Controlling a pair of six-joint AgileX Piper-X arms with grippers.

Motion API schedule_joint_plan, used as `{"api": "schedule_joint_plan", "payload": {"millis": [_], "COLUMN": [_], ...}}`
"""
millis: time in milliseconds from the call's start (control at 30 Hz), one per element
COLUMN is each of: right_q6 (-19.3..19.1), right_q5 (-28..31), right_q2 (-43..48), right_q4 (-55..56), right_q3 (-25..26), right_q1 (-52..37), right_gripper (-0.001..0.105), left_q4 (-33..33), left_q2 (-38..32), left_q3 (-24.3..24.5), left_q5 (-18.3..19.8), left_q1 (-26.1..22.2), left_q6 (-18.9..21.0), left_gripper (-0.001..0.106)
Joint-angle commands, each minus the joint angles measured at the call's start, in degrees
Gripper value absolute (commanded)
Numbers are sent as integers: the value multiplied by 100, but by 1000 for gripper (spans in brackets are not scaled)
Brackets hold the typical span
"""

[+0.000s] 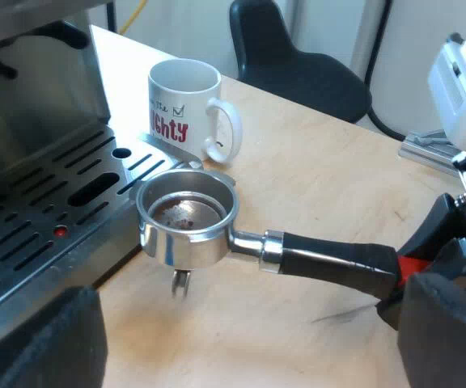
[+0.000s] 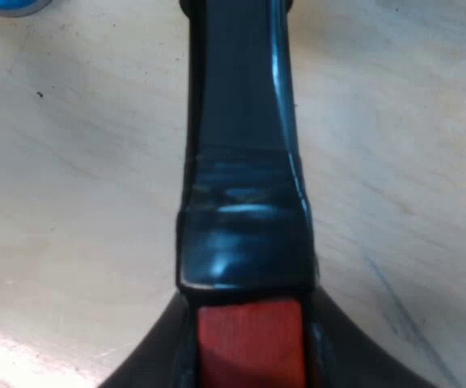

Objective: Grind coffee beans and then tamp

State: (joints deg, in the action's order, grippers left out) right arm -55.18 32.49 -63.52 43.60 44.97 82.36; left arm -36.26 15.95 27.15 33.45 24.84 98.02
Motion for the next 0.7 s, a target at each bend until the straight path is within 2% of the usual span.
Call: {"api": "schedule_joint_plan", "payload": {"millis": [33,333,700], "right_q6": [10,-14,-14], "right_q5": [283,219,204], "right_q2": [83,44,-527], "right_q4": [-161,-780,-1274], "right_q3": [-30,-556,-647], "right_q1": [-1,-18,-15], "right_gripper": [0,0,0], "left_q4": [23,23,23], "left_q2": [-41,-41,-41], "left_q3": [1,1,1], "left_q5": [-170,-176,-176], "left_q1": [31,31,31], "left_q6": [-52,-52,-52], "left_gripper": [79,79,79]}}
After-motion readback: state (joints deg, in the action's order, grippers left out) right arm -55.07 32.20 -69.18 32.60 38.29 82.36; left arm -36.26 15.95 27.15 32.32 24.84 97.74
